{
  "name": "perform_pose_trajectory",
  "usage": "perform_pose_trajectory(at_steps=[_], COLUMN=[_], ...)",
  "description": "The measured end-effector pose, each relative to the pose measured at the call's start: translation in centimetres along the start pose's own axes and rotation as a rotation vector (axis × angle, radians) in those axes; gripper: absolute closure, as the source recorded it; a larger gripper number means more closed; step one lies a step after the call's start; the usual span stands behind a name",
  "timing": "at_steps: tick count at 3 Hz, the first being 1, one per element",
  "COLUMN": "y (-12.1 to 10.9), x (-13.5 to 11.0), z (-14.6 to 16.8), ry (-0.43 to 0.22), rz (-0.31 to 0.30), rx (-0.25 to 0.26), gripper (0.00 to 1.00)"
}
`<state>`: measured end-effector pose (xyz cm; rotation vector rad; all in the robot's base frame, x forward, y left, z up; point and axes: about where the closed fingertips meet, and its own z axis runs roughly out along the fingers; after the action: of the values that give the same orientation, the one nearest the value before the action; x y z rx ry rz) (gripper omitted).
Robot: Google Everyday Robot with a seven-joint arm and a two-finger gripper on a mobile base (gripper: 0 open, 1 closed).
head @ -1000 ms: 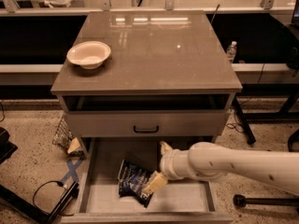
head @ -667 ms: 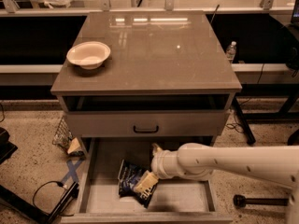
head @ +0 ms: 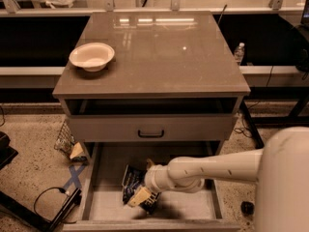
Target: Pick blue chip bag from middle drawer and place on counter
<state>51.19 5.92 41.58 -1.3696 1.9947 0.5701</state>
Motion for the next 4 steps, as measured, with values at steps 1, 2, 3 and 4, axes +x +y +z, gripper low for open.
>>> perform_pose_trajectory(at_steps=[1,2,3,4], y=[1.0,1.5,2.3,2.2], x=[0.1,-0.6,-2.7,-5.0], z=[2.6,3.4,2.4,-3.3], ry=[0.014,-0.009,-0.092,-0.197], rz=[-0.011,-0.013,-0.034,-0.046], rx=[-0.020,-0.035,-0.062,-0.056], gripper=[0.14,0.38,0.61,0.84])
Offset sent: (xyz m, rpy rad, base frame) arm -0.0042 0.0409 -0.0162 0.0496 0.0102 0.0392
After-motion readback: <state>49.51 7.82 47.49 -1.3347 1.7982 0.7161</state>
